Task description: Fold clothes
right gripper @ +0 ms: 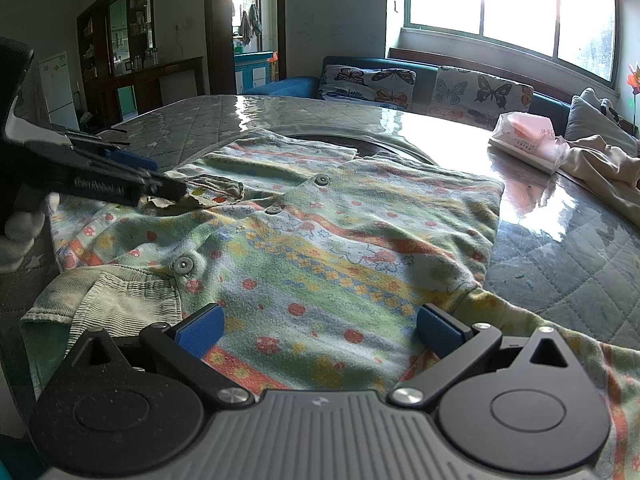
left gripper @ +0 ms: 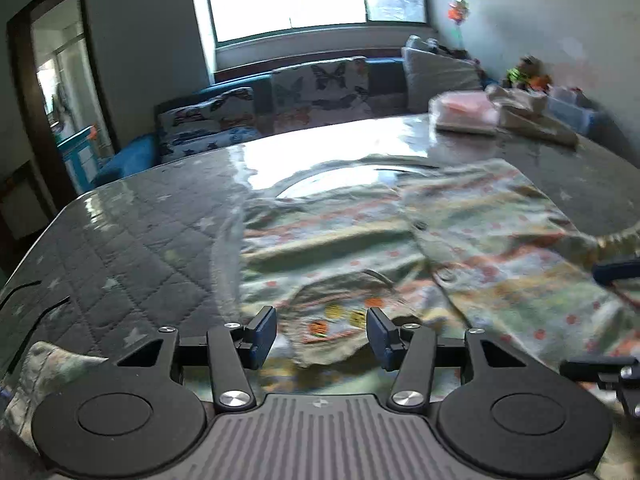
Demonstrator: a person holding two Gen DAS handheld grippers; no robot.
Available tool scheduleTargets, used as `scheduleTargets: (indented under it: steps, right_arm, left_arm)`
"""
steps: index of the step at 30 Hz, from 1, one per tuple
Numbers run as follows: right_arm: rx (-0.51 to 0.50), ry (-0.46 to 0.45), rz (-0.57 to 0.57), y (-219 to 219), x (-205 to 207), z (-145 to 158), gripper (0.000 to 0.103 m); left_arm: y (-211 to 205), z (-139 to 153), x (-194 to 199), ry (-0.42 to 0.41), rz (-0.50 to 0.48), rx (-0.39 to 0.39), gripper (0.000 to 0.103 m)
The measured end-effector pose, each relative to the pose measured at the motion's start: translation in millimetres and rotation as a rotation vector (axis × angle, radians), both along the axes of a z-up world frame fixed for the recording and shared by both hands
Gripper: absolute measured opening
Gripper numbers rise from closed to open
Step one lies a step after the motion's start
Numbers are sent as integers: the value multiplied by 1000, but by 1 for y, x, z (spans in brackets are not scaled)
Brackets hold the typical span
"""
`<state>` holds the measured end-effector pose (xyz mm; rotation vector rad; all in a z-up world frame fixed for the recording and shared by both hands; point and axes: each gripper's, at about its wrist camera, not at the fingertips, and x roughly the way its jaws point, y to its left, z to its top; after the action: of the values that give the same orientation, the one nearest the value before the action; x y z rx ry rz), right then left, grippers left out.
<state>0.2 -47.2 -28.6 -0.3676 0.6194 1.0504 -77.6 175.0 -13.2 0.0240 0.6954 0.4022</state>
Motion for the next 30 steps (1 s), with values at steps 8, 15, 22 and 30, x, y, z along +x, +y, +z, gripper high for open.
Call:
scheduleTargets:
  steps: [8, 15, 22, 30]
  right_arm:
    - [0, 0, 0, 0, 0, 0, 103]
    - [-2, -2, 0, 1, 0, 0, 103]
    - [-17, -9, 8, 2, -6, 8, 103]
    - [-37, -38, 139, 5, -39, 11, 103]
  left_arm:
    - [-11, -2, -7, 12, -36, 21, 53]
    - [-30, -6, -20, 12, -114, -10, 62]
    - [-34, 6, -34, -13, -123, -12, 76]
    - [-40, 8, -58, -20, -157, -56, 96]
